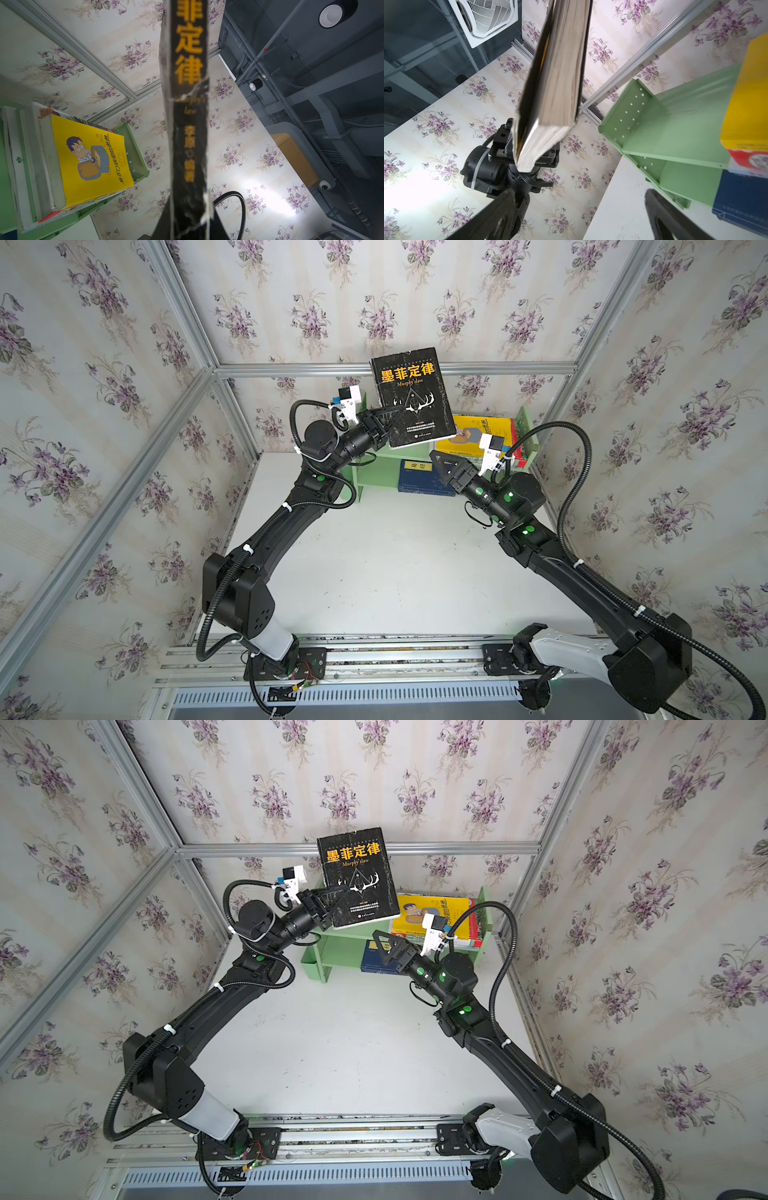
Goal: Stacking books/files
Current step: Pass the book.
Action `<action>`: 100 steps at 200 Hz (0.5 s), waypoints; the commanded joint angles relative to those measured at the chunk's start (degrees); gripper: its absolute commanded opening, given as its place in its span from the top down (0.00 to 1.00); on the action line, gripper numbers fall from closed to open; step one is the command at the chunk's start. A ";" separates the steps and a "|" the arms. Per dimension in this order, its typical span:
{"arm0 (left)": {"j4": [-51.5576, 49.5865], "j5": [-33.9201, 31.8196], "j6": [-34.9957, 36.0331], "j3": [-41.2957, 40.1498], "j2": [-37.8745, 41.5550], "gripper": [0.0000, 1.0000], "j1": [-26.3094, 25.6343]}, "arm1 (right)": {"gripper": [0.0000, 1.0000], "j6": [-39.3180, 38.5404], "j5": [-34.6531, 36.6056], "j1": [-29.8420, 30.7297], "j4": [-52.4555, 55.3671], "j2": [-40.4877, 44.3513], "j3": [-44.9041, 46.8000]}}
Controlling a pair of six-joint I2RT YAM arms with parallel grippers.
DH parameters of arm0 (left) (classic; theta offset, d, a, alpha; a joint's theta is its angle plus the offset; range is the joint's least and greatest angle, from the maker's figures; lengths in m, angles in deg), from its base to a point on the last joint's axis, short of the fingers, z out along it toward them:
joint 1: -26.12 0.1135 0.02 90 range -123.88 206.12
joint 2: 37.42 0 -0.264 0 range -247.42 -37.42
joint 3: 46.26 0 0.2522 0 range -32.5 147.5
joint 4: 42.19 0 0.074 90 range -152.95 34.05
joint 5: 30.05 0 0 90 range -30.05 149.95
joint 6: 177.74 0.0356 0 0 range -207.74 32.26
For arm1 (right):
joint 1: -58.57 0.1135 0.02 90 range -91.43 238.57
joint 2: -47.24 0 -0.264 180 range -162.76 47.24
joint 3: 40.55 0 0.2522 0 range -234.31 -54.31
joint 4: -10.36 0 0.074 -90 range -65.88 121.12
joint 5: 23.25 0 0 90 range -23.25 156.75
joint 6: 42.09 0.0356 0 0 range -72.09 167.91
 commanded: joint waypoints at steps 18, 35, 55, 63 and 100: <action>8.23 0.56 -2.63 -3.00 0.78 0.88 0.04 | 0.03 -0.36 -1.33 1.06 -3.25 -2.22 -4.07; 8.26 0.55 -2.55 -3.20 0.89 0.88 0.04 | 0.03 0.67 -1.07 1.13 -5.35 -3.58 -4.25; 8.33 0.97 -2.41 -2.60 0.49 0.88 0.12 | 0.08 1.45 -1.14 1.14 -5.89 -5.25 -5.35; 8.28 1.33 -2.45 -2.10 0.22 0.88 0.12 | 0.11 1.60 -0.95 1.15 -6.03 -5.93 -5.80; 6.28 2.39 -1.18 -3.13 0.29 0.83 0.12 | 0.44 3.26 1.28 1.14 -6.87 -9.63 -8.39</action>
